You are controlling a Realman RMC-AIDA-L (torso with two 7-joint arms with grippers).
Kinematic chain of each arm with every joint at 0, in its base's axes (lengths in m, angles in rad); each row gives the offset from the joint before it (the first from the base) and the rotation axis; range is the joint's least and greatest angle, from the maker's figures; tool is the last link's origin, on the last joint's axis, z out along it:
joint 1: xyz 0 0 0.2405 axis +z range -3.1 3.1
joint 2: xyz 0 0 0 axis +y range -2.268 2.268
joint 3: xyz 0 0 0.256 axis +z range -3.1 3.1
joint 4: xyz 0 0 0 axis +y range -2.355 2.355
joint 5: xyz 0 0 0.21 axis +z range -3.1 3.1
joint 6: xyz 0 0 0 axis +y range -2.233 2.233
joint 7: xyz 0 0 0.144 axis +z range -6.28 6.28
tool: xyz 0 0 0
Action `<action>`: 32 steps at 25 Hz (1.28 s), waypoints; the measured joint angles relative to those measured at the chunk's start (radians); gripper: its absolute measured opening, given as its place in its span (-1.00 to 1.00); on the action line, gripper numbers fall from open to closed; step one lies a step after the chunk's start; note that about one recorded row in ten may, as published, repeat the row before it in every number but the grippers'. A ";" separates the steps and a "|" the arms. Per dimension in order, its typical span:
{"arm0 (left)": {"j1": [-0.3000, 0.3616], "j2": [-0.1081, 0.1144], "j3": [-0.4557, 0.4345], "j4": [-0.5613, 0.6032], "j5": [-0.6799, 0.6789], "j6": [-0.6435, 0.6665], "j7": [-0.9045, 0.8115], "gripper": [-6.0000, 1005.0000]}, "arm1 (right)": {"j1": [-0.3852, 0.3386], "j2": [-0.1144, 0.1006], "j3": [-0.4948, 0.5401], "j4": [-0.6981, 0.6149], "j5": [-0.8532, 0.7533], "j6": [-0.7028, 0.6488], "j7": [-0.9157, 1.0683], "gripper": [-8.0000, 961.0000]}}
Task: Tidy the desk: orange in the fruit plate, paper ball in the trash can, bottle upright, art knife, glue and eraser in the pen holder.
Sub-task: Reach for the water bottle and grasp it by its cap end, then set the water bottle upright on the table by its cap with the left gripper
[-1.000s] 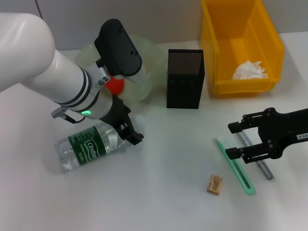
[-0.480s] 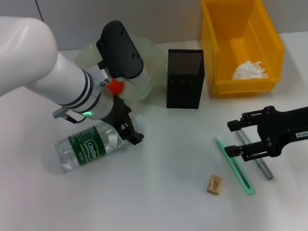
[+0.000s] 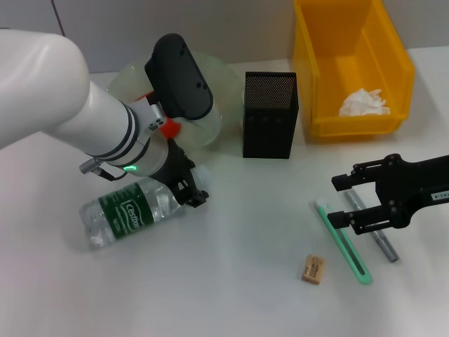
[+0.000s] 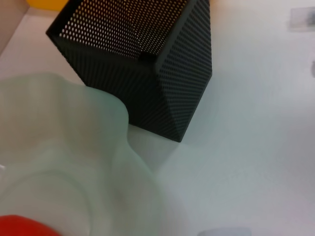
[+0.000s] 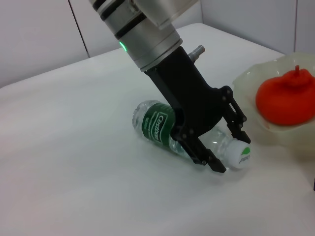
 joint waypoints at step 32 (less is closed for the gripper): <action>0.001 0.005 -0.146 0.063 -0.026 0.127 0.035 -0.11 | 0.002 -0.011 0.010 0.024 0.015 0.001 0.005 0.48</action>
